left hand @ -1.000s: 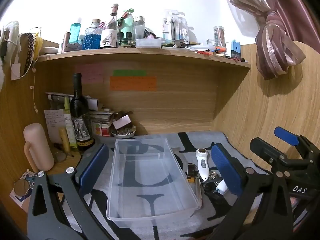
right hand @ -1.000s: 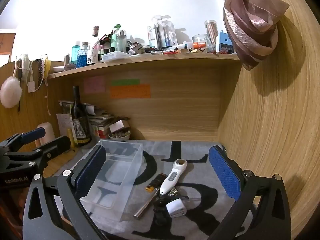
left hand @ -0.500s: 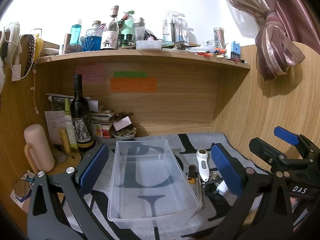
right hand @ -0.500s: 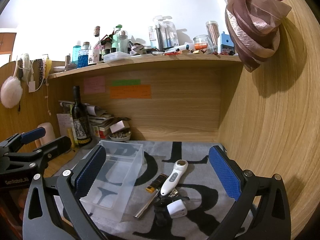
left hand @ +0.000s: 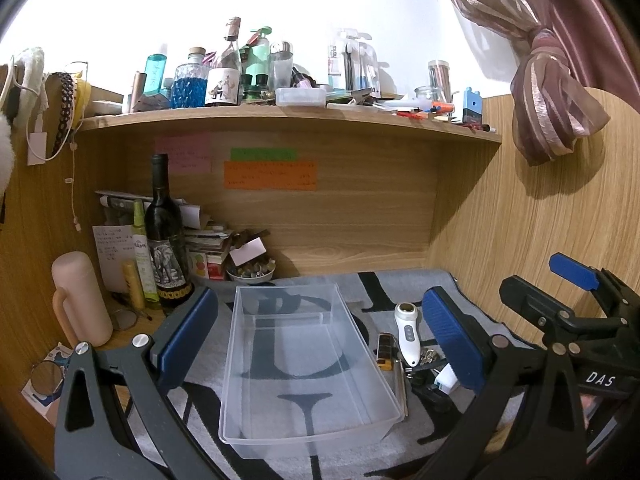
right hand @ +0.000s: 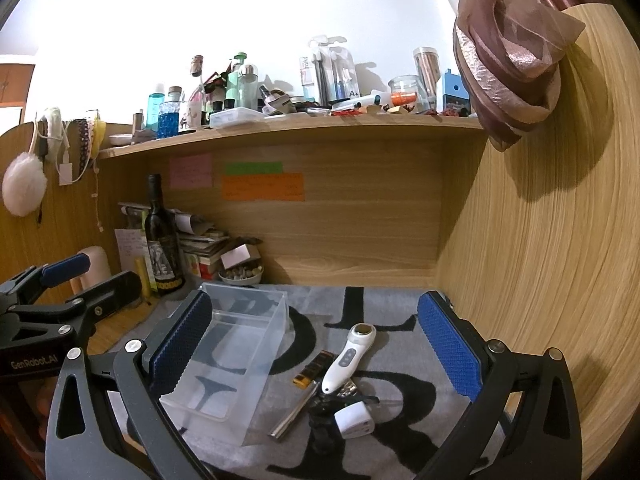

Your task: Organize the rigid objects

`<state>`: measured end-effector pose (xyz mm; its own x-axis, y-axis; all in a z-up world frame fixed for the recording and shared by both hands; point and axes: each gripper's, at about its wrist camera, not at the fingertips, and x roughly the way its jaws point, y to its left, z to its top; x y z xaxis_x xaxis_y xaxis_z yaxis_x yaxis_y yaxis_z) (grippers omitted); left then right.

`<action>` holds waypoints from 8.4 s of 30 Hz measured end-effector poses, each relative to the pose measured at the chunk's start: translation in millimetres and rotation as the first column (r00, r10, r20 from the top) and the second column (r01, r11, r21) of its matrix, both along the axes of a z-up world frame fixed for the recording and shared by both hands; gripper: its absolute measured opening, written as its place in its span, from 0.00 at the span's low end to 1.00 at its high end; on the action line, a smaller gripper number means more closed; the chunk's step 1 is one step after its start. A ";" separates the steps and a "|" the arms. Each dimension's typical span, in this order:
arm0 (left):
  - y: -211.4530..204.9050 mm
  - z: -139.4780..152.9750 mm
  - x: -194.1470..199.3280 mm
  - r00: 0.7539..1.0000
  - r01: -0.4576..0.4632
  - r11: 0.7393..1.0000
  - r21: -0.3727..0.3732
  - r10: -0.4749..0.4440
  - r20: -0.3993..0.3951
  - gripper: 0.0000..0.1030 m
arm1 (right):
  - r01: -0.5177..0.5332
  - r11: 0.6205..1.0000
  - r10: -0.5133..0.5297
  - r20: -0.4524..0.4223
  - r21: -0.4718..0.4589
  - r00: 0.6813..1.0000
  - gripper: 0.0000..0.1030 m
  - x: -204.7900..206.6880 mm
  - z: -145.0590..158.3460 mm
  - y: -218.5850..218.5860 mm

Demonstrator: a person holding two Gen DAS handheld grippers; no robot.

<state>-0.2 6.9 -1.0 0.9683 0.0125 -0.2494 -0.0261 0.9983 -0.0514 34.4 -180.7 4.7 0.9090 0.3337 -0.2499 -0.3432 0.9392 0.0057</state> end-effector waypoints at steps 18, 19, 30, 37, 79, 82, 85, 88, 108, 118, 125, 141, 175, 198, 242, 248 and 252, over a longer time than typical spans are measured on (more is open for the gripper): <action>-2.3 3.1 -1.7 1.000 0.001 1.000 0.004 -0.001 0.009 1.00 | -0.003 1.000 0.003 0.004 -0.005 1.000 1.00 0.2 1.4 1.5; -2.3 3.2 -1.7 1.000 0.002 1.000 0.004 -0.002 0.009 1.00 | -0.003 1.000 0.003 0.004 -0.006 1.000 1.00 0.1 1.4 1.6; -0.3 2.9 -3.7 1.000 0.001 1.000 0.004 -0.001 0.013 1.00 | -0.006 1.000 0.006 0.009 -0.010 1.000 1.00 -1.2 1.9 2.5; -0.6 2.5 -3.8 1.000 0.002 1.000 0.004 -0.002 0.013 1.00 | -0.007 1.000 0.007 0.010 -0.017 1.000 1.00 -0.4 1.5 3.6; 105.5 -94.5 152.4 0.806 -0.003 0.998 -0.062 -0.034 -0.591 0.13 | 0.003 0.988 -0.071 -0.432 -0.157 0.899 0.46 171.7 -73.0 -0.9; 109.8 -102.5 158.1 0.775 0.005 0.995 -0.100 -0.067 -0.628 0.13 | 0.002 0.987 -0.080 -0.475 -0.162 0.877 0.41 184.4 -82.6 0.0; 112.9 -107.3 160.4 0.758 0.010 0.990 -0.139 -0.098 -0.645 0.13 | 0.001 0.985 -0.090 -0.519 -0.171 0.850 0.41 197.9 -92.5 2.4; 112.3 -110.8 161.9 0.747 0.028 0.988 -0.149 -0.119 -0.654 0.13 | -0.010 0.982 -0.101 -0.562 -0.190 0.821 0.41 211.6 -103.0 6.3; 112.0 -113.0 163.1 0.755 0.062 0.989 -0.132 -0.133 -0.642 0.13 | -0.074 0.957 -0.135 -0.660 -0.279 0.739 0.33 253.4 -133.1 29.8; 111.3 -112.9 164.5 0.751 0.063 0.990 -0.129 -0.132 -0.647 0.13 | -0.014 0.972 -0.119 -0.544 -0.234 0.831 0.32 219.8 -90.4 22.2; 111.2 -112.7 164.1 0.753 0.065 0.990 -0.123 -0.130 -0.645 0.13 | -0.010 0.981 -0.079 -0.450 -0.192 0.889 0.32 199.7 -51.5 28.8; 111.9 -112.7 163.0 0.759 0.072 0.990 -0.125 -0.136 -0.637 0.13 | -0.194 0.973 0.141 -0.343 -0.123 0.929 0.32 160.4 -4.0 97.3; 111.0 -111.6 156.1 0.778 0.085 0.988 -0.126 -0.144 -0.611 0.14 | -0.416 0.873 0.164 -0.648 -0.256 0.744 0.34 200.1 -100.1 176.6; 110.2 -111.9 158.8 0.773 0.076 0.991 -0.113 -0.130 -0.621 0.14 | -0.166 0.952 0.060 -0.376 -0.256 0.925 0.67 163.8 -25.7 86.2; 108.5 -116.6 158.3 0.757 0.053 0.993 -0.102 -0.106 -0.645 0.14 | 0.067 0.991 -0.122 -0.616 -0.112 0.778 0.42 118.4 -127.4 -32.6; 109.1 -116.6 156.9 0.760 0.055 0.993 -0.106 -0.110 -0.640 0.14 | 0.083 0.991 -0.129 -0.569 -0.106 0.812 0.41 115.1 -106.3 -36.4; 110.2 -116.6 155.6 0.762 0.056 0.992 -0.115 -0.117 -0.637 0.14 | 0.081 0.991 -0.123 -0.524 -0.102 0.843 0.41 114.4 -87.7 -33.5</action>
